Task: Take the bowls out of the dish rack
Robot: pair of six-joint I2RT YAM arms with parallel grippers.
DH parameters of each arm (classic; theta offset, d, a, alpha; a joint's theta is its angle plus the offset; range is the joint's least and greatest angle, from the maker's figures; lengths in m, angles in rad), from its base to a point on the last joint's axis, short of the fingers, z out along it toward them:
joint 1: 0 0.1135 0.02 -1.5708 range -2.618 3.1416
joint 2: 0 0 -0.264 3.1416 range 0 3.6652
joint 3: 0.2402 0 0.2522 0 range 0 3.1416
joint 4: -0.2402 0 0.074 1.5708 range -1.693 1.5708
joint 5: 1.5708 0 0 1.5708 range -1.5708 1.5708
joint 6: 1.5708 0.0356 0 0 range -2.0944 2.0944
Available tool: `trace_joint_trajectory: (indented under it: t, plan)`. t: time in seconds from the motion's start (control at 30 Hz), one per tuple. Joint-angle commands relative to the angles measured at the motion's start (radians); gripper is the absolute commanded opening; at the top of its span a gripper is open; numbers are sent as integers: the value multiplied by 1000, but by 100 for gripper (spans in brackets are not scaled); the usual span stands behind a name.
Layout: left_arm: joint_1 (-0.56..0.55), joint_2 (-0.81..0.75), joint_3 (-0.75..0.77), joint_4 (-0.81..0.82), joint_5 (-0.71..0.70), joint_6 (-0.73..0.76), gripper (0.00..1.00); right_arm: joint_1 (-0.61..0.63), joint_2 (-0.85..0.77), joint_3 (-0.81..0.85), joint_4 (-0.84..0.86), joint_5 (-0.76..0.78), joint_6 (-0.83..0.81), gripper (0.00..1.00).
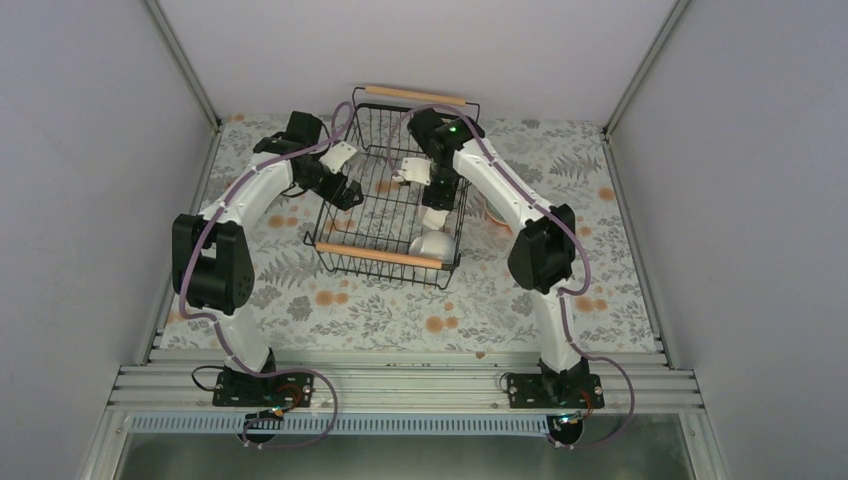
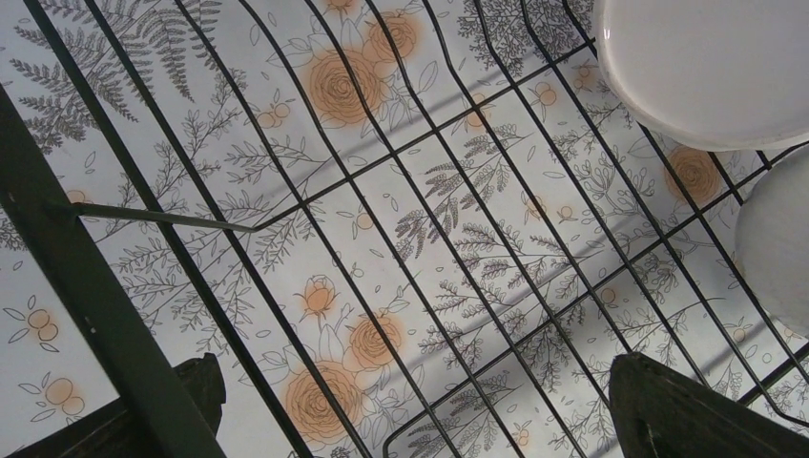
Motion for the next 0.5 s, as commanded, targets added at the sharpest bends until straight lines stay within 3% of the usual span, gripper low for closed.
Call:
trace_joint_trajectory:
  t: [0.0,0.47]
  plan:
    - [-30,15,9,2,46,-1,100,10,78,37,63,-75,17,74]
    - [-31,18,16,0,47,-1,100,11,194,127,80,-74,53,74]
